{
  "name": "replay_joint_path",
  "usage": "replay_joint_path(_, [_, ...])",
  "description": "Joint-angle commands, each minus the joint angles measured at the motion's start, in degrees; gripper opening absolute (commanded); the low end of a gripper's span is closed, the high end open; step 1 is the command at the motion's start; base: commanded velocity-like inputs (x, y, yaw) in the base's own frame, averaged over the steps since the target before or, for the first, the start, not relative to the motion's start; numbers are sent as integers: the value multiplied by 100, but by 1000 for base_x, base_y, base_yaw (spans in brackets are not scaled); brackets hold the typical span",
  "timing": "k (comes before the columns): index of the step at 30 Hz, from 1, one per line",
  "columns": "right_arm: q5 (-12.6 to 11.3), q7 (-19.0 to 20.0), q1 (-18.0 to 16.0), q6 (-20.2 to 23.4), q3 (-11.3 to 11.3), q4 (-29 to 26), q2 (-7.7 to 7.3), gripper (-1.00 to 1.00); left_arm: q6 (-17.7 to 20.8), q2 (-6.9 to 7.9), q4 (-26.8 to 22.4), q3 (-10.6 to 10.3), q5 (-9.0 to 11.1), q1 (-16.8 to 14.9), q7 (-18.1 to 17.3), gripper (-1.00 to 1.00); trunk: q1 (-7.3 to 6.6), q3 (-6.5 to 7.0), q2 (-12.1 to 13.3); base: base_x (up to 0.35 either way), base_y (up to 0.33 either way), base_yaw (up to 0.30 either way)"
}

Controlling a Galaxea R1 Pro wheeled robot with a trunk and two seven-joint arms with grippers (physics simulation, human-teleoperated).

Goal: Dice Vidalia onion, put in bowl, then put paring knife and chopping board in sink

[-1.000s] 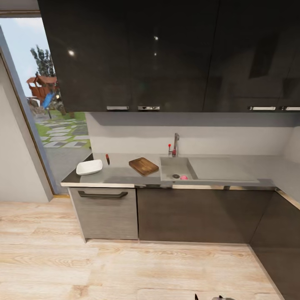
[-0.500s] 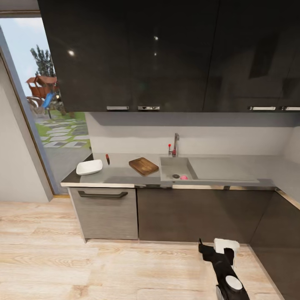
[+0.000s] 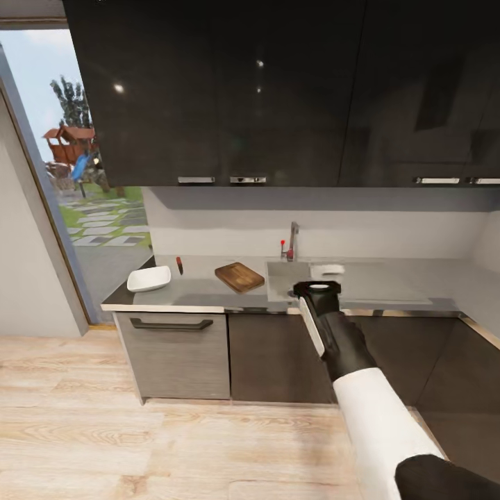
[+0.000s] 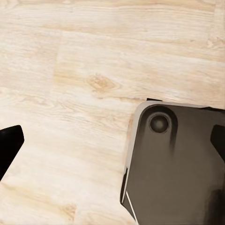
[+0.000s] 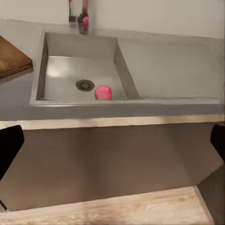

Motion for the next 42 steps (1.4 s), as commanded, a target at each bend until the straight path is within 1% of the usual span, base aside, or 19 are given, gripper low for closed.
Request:
replay_joint_path(1, [14, -17, -425, 49, 9, 532, 0, 100, -14, -8, -1, 10, 19, 3, 0, 100, 3, -1, -3, 0, 0, 0])
replay_joint_path(2, [5, -15, -822, 30, 7, 1054, 0, 100, -14, -10, 4, 8, 19, 3, 0, 100, 3, -1, -3, 0, 0, 0])
replay_joint_path(3, [-44, -6, -1453, -134, -4, 1923, 0, 100, -14, -22, 11, 6, 17, 3, 0, 100, 3, -1, -3, 0, 0, 0])
replay_joint_path(4, [-136, -3, -1763, -386, -12, 2380, 0, 100, -14, -38, 15, 7, 19, 3, 0, 100, 3, -1, -3, 0, 0, 0])
replay_joint_path(7, [-249, 16, -1933, -704, -9, 2646, 0, 100, -14, -51, 16, 8, 19, 2, 0, 100, 3, -1, -3, 65, 53, 0])
replay_joint_path(11, [-351, 184, -1969, -884, -2, 2709, 0, 100, -14, -52, 21, 6, 18, 0, 0, 100, 3, -1, -3, 183, 152, 0])
replay_joint_path(15, [-383, 332, -1976, -932, 0, 2730, 0, 100, -14, -53, 31, 5, 20, 0, 0, 100, 3, -1, -3, 224, 186, 0])
replay_joint_path(22, [-389, 426, -1978, -998, 1, 2897, 0, 100, -14, -58, 97, 3, 16, -4, 0, 100, 3, -1, -3, 235, 191, 0])
replay_joint_path(26, [-386, 430, -1978, -1380, 1, 3178, 0, 100, -17, -59, 142, 1, 12, -5, -2, 100, 3, -1, -3, 240, 154, 0])
replay_joint_path(29, [-391, 441, -1976, -1543, 1, 3300, 0, 100, -21, -59, 152, 1, 11, -5, -6, 100, 3, -1, -3, 262, 138, 0])
replay_joint_path(35, [-386, 582, -1978, -1591, 1, 3391, 0, 100, -22, -59, 154, 1, 11, -5, -9, 100, 3, -1, -3, 285, 121, 0])
replay_joint_path(42, [-386, 604, -1977, -1596, 1, 3402, 0, 100, -23, -59, 154, 1, 11, -5, -9, 100, 3, -1, -3, 304, 59, 0])
